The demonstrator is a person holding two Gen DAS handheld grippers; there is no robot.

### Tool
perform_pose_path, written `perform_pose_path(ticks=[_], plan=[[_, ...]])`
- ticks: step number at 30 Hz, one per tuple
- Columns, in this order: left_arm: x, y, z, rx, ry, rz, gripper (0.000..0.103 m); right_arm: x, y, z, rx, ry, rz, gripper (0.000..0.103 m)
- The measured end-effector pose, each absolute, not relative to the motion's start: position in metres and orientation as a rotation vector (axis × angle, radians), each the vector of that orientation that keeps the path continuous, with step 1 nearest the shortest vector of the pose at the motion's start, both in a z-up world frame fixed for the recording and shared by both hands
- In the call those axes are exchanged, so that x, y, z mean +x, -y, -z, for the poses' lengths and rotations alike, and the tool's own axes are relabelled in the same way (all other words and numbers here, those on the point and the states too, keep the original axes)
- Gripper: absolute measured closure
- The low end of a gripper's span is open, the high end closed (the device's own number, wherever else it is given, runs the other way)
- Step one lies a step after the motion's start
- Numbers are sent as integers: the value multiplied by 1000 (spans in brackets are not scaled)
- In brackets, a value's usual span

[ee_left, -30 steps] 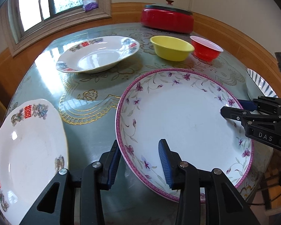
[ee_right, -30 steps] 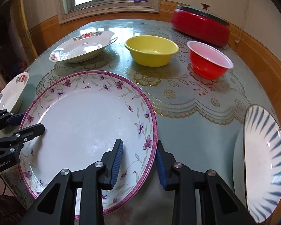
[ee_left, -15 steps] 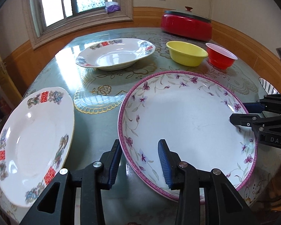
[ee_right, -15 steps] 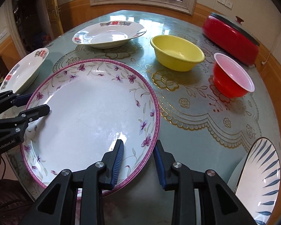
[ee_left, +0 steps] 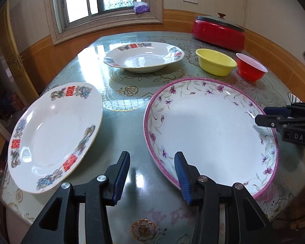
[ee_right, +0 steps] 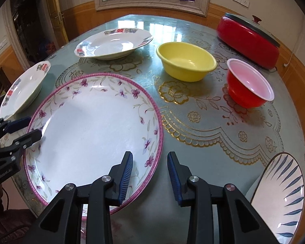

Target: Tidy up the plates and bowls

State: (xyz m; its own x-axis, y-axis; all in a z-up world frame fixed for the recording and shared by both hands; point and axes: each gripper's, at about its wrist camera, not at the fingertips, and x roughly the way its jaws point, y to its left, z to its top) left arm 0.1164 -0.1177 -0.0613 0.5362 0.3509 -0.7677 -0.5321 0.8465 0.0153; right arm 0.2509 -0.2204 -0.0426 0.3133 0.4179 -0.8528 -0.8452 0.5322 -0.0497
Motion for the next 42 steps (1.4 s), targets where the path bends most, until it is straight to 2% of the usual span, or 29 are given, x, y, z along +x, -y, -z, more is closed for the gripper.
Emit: perform_pose_path(ticks=[12,16,21,26,27,29,35,42], plan=[[86,110,38,-256,-791,-542,52,233,189,19,-523,-841,-974,67],[73,103,26,-280,-751,-528,50,228,173,16,-483,-863,-1030,62],[49,84,6,-351,-674,-510,42,215,145,9,-401,-904,-1143,62],[19,55,-10,-384,-614,-569,41,196,111,6,-348,-929,-1244,62],[13,47,-11,-394,-606,-591,36,192,102,5,-342,-929,-1262,62],[1,29,-11,-413,-595,-632,33,186,85,6,-323,-945,-1301,62],[-35,-30,-1,-481,-599,-758,33,170,34,26,-333,-1010,-1318,62],[-53,-83,35,-618,-647,-765,36,173,1,46,-372,-1057,-1251,62]])
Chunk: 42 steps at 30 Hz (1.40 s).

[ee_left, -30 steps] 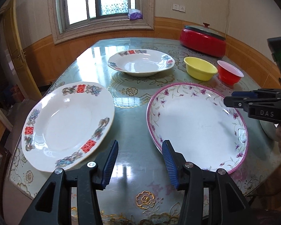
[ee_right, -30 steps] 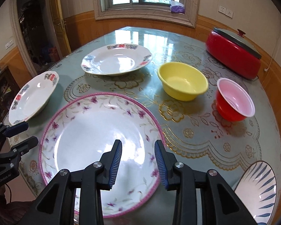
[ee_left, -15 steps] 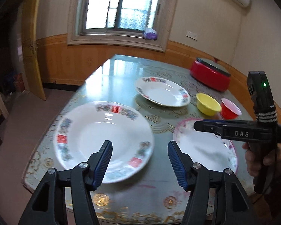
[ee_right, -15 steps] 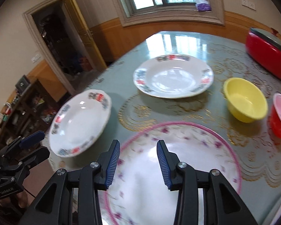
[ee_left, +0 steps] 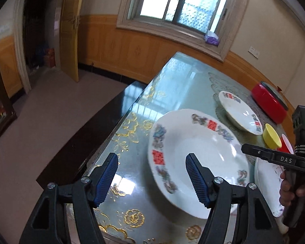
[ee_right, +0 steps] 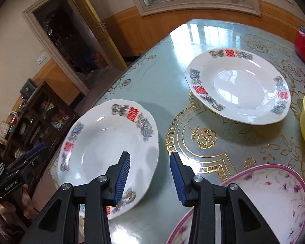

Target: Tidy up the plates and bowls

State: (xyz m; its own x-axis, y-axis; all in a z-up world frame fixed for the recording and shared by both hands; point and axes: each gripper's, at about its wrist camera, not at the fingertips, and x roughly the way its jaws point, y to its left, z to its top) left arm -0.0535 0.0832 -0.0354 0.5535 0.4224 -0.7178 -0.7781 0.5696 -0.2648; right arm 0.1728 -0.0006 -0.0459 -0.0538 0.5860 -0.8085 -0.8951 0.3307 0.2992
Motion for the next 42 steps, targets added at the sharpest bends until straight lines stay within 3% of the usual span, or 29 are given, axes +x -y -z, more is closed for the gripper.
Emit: perform_pose_path(ticks=[4,9,14,17,21,23,25,31,42], plan=[[-53,-99,51,-683,-665,-711,43,175,-12,57,-392,-1078,-1228,62],[-42,-109,59,-666,-683,-645,64,170,-26,67,-426,-1090,-1225,67],[-28,-114,67,-666,-701,-595,65,161,-34,74,-466,-1085,-1240,75],[-23,-114,72,-653,-730,-585,76,157,-36,75,-479,-1081,-1258,75],[-22,-110,73,-649,-723,-588,77,158,-36,76,-487,-1080,-1263,74],[-21,-106,73,-639,-723,-597,77,158,-37,79,-476,-1111,-1291,69],[-20,-102,73,-629,-717,-603,77,154,-38,78,-502,-1097,-1302,56],[-21,-101,73,-630,-710,-628,77,148,-38,76,-585,-1018,-1277,68],[-16,-87,67,-562,-698,-637,76,147,-17,62,-595,-945,-1319,70]])
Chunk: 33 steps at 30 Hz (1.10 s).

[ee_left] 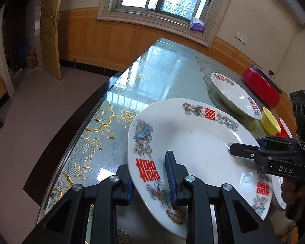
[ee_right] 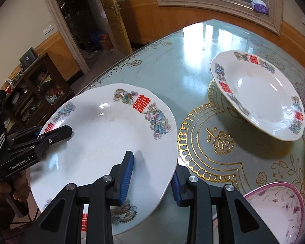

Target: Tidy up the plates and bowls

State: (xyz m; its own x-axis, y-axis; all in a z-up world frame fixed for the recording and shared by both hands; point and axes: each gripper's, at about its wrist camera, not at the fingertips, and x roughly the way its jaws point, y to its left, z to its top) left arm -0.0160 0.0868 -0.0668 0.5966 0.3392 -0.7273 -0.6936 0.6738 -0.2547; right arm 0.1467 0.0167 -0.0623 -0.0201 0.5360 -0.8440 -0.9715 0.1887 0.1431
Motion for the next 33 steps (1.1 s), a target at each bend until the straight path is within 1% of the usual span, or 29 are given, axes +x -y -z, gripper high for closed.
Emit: perform_pose_path(ticks=[10,14,18,25,27,33], plan=[[-16,-80,68,-582,-678,-596,76,143,-7,60,-590,-925,-1350,70],[-16,-89,70,-616,-683,-588,76,147,-12,66,-574,-970,-1347,70],[-20,-100,71,-616,-705,-619,75,142,-13,68,-598,-950,-1341,70],[-9,-111,58,-516,-724,-621,74,145,-16,71,-587,-982,-1342,70],[-7,-113,57,-505,-730,-611,75,146,-17,73,-585,-994,-1339,67],[-10,-108,57,-510,-726,-601,75,143,-15,71,-593,-962,-1328,70]])
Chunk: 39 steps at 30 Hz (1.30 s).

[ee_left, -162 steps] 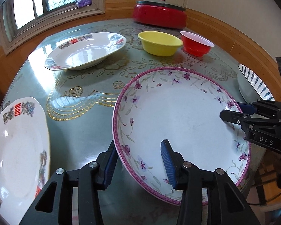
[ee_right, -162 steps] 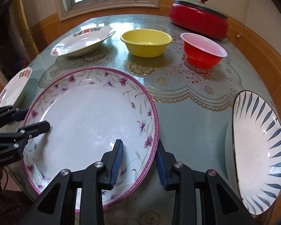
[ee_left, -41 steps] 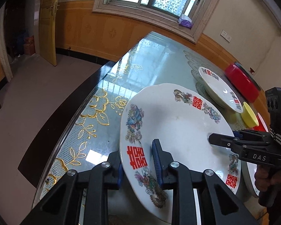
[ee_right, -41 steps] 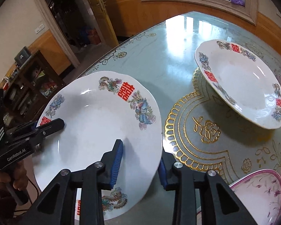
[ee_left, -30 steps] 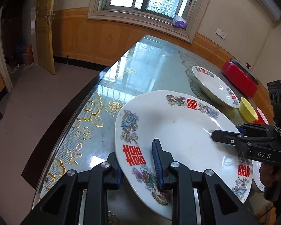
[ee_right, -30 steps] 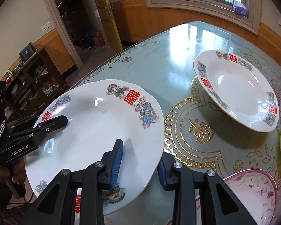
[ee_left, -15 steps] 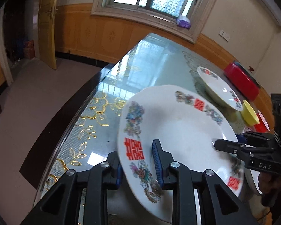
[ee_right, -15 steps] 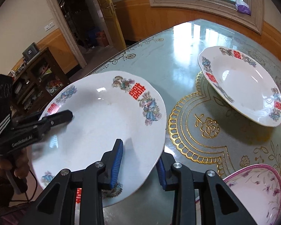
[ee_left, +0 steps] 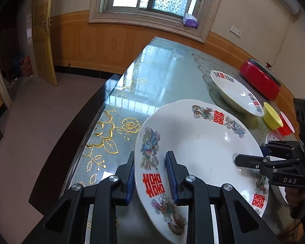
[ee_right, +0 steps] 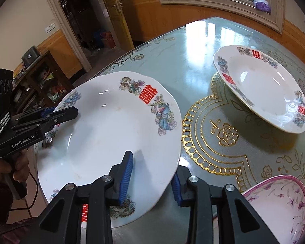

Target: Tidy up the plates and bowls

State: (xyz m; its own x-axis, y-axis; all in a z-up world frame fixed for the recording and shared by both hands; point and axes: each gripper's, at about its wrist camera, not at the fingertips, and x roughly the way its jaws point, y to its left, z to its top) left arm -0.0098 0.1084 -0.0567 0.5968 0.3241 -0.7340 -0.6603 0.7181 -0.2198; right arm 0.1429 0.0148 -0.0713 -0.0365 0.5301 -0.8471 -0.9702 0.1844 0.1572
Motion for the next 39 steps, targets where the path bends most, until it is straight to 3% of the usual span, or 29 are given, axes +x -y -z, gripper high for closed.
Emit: perform_pose_path(ticks=[39], plan=[[41,-66,35,-500,-756,-506,71,162,66,28,-482,-914,-1131,75]])
